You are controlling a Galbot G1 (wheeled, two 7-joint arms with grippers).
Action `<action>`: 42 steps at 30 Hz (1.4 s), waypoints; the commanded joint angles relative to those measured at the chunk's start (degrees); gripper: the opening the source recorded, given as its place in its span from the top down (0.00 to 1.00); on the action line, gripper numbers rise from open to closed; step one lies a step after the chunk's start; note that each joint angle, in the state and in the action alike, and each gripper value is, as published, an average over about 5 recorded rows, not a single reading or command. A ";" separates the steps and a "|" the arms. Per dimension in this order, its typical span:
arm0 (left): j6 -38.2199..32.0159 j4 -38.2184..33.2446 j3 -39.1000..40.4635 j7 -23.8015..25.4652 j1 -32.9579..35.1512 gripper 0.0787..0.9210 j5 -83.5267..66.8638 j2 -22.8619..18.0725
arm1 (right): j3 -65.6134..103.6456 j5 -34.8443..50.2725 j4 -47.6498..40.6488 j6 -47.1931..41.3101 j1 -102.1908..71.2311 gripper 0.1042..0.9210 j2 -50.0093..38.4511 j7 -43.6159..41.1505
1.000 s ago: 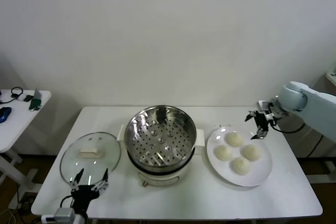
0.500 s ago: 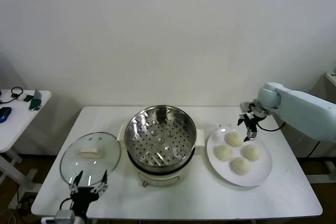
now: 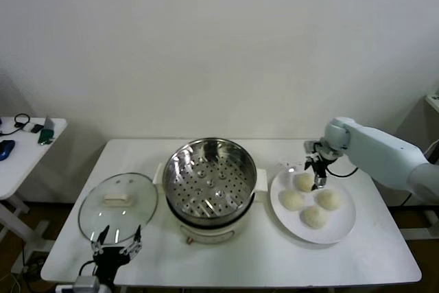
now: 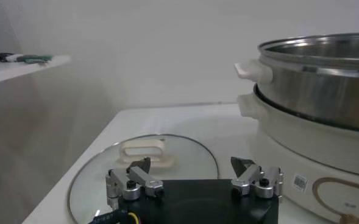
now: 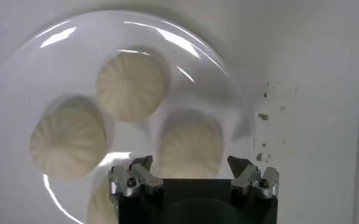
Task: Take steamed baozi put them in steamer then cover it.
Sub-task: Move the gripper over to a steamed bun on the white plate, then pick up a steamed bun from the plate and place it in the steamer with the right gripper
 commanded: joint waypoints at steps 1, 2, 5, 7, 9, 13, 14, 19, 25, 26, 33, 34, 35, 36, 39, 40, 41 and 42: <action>-0.10 0.20 0.03 0.08 -0.13 0.12 0.11 0.04 | 1.44 -0.94 -2.90 0.22 -1.41 0.13 1.33 0.20; -0.16 0.28 0.04 0.13 -0.19 0.12 0.13 0.04 | 1.45 -0.93 -2.87 0.16 -1.52 0.14 1.32 0.20; -0.22 0.30 0.04 0.25 -0.32 0.12 0.10 0.11 | 1.51 -0.95 -2.85 0.04 -1.79 0.19 1.23 0.21; -0.20 0.23 0.00 0.28 -0.39 0.12 0.05 0.18 | 1.65 -0.95 -2.95 0.05 -1.79 0.22 1.19 0.29; -0.20 0.21 -0.06 0.29 -0.47 0.12 0.03 0.23 | 1.82 -0.78 -2.96 0.11 -1.63 0.25 1.16 0.39; -0.28 0.25 -0.09 0.29 -0.51 0.12 0.03 0.23 | 1.92 0.42 -2.23 0.24 -0.92 0.25 1.09 0.41; -0.34 0.28 -0.06 0.29 -0.47 0.12 0.05 0.22 | 1.85 0.75 -1.99 0.32 -0.62 0.26 1.09 0.34; -0.84 0.26 0.12 0.29 -0.15 0.12 0.23 0.07 | 0.26 2.02 -0.68 1.78 2.15 0.26 0.93 -0.33; -1.34 0.01 0.10 0.23 0.29 0.12 0.40 -0.04 | -6.67 6.34 7.64 6.23 13.68 0.26 -1.47 -0.81; -1.43 0.04 0.13 0.22 0.32 0.12 0.49 -0.04 | -8.72 6.92 9.57 7.51 16.82 0.26 -1.80 -1.02; -1.56 0.10 0.45 0.17 0.16 0.12 0.98 -0.42 | -16.06 6.36 18.97 20.66 38.19 0.26 0.41 -4.17; -1.54 0.12 0.47 0.17 0.12 0.12 0.98 -0.42 | -16.36 6.68 20.32 22.68 40.29 0.26 1.16 -4.57; -1.54 0.14 0.48 0.17 0.07 0.12 0.98 -0.40 | -16.56 6.99 21.68 24.61 42.15 0.26 1.98 -4.88; -1.54 0.18 0.49 0.16 0.02 0.12 0.99 -0.36 | -16.69 7.33 23.27 26.29 43.86 0.26 2.90 -4.97; -1.57 0.29 0.54 0.12 -0.22 0.12 0.98 -0.25 | -16.64 7.63 27.90 30.29 47.04 0.26 6.37 -4.37; -1.58 0.31 0.56 0.10 -0.32 0.12 0.98 -0.24 | -16.56 7.65 29.56 31.21 47.47 0.26 7.75 -3.98; -1.60 0.31 0.61 0.07 -0.41 0.12 1.01 -0.25 | -16.51 7.70 30.85 31.80 47.40 0.26 9.10 -3.57; -1.63 0.30 0.67 0.05 -0.47 0.12 1.08 -0.27 | -16.54 7.73 32.11 32.20 46.88 0.26 10.55 -3.25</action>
